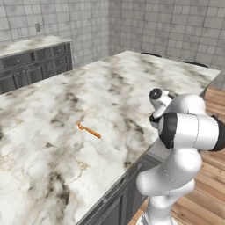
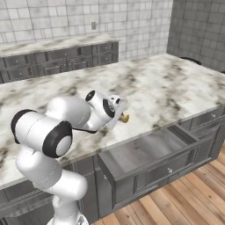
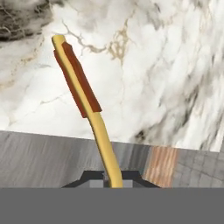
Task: Organize the utensils by type. Pick up the wooden spoons from the counter and place them in the open cabinet. Then pick up the metallic utensils from the counter and place them in the open drawer.
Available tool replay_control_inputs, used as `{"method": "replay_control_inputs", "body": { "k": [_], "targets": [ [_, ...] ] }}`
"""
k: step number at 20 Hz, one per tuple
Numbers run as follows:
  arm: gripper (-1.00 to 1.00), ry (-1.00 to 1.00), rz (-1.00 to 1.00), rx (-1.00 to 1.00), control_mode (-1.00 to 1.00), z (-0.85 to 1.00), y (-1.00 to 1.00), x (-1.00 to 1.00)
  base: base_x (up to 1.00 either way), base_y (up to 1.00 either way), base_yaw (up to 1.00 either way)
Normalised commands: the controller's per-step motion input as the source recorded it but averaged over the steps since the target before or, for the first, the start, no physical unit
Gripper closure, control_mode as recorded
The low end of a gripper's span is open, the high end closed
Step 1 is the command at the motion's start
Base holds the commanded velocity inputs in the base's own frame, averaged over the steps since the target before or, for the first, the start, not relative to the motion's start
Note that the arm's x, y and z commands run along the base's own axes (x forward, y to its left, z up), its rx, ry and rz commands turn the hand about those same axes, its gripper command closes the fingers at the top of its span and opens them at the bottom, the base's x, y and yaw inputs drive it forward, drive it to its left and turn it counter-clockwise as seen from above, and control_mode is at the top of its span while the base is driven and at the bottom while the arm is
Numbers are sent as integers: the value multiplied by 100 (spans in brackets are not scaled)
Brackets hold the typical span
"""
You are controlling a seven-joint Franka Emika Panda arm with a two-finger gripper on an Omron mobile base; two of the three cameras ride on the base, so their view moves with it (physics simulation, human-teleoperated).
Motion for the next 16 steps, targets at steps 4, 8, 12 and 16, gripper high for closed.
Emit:
{"method": "replay_control_inputs", "body": {
  "k": [4,8,12,16],
  "targets": [
    [100,-14,0,28,-100,0,-47,0,0,0,0],
    [100,-5,0,10,-100,-21,-31,0,0,0,0],
    [100,0,0,9,-100,-39,-39,0,0,0,0],
    [100,1,-6,15,-100,-39,-45,-14,0,0,0]
  ]
}}
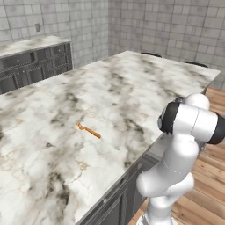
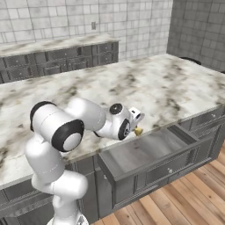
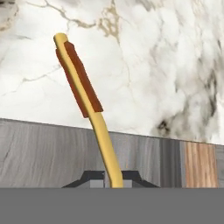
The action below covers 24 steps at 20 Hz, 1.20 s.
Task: Organize the utensils by type. Pick up the wooden spoons from the counter and place them in the open cabinet. Then pick up the metallic utensils from the counter and place them in the open drawer.
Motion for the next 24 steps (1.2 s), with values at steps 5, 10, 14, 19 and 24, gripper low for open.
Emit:
{"method": "replay_control_inputs", "body": {
  "k": [5,10,14,19,24],
  "targets": [
    [100,0,-18,17,-100,-23,-65,-7,0,0,0],
    [100,0,-15,18,-100,-15,-57,0,0,0,0],
    [100,0,-13,18,-100,-21,-66,-7,0,0,0],
    [100,0,-3,8,-100,-49,-31,0,0,0,0],
    [100,0,-1,0,-100,-47,-3,6,0,0,0]
  ]
}}
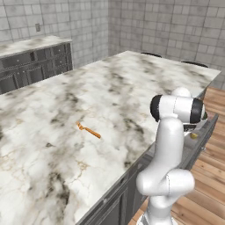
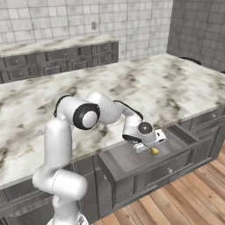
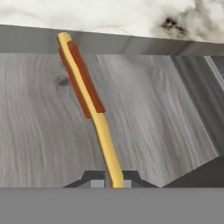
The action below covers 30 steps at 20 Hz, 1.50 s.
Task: Organize the utensils by type. Pick up the wooden spoons from the counter and place them in the open cabinet. Then pick up the metallic utensils from the counter and place them in the open drawer.
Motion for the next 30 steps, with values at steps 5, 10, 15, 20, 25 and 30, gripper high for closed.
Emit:
{"method": "replay_control_inputs", "body": {
  "k": [5,10,15,20,25,30],
  "targets": [
    [100,1,0,0,-100,-31,0,35,0,0,0],
    [100,3,0,1,-100,-22,-7,52,0,0,0],
    [100,3,0,8,-100,-18,-40,49,0,0,0],
    [100,0,0,9,-100,-11,-47,58,0,0,0],
    [100,1,0,1,-100,-28,-33,51,0,0,0],
    [100,4,0,0,-100,-62,-17,25,0,0,0]
  ]
}}
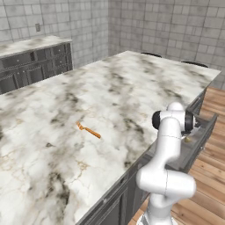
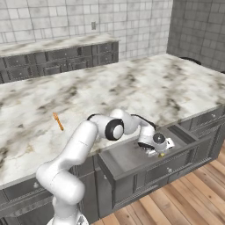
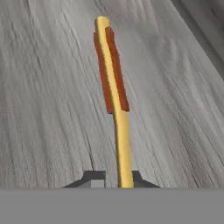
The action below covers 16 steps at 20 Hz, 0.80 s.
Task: Organize the utensils by type. Pick up the wooden spoons from the counter and place them in the open cabinet. Then pick up the metallic utensils from the counter and place them in the open drawer.
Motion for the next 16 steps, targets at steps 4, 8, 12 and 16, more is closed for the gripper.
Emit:
{"method": "replay_control_inputs", "body": {
  "k": [4,8,12,16],
  "targets": [
    [100,6,0,0,-100,-55,-6,21,0,0,0],
    [100,4,0,-3,-100,-66,0,-3,0,0,0],
    [-100,9,0,-4,-100,-57,12,-30,0,0,0],
    [-100,14,1,0,-100,-14,6,-61,0,0,0]
  ]
}}
